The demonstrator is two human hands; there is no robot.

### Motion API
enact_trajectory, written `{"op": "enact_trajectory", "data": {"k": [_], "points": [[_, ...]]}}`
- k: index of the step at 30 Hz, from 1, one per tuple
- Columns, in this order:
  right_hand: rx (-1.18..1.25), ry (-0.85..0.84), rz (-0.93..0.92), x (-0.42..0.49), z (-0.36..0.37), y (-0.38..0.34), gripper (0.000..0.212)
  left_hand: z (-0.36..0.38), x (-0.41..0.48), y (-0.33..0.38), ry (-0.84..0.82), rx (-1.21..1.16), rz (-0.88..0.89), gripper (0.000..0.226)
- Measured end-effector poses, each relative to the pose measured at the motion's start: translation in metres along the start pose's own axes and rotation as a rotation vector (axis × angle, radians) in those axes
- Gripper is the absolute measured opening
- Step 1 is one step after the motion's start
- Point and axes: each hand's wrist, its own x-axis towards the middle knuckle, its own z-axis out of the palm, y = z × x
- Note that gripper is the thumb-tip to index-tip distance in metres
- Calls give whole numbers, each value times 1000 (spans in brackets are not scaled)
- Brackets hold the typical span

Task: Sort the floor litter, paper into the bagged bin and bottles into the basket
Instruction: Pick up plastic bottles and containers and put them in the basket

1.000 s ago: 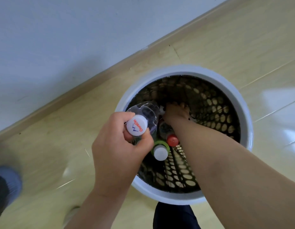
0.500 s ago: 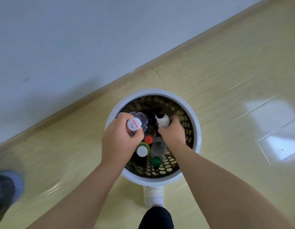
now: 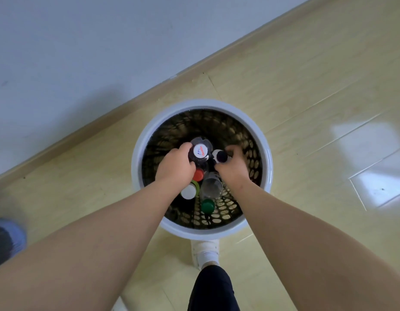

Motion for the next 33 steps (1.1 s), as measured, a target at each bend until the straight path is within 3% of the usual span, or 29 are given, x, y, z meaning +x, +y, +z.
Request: {"op": "enact_trajectory", "data": {"k": [4,17,25,30,33], "points": [[-68,-8,36,-13,-9,-5,56,-9,-13,-2,-26,-52,-87,43],[-187,-119,29,-132,-44,-57,54,-73,-113,13,-21,-377,-292,27],[-129,-112,84,-252,-59,-95,39,-129,-228,2,102,-653,-381,18],[-128,-131,10,-331,-30,-107,34,-156,-296,-29,189,-768,-399,12],[-149,-154,-35,-379,-8,-107,14,-166,-341,-57,248,-851,-388,9]]}}
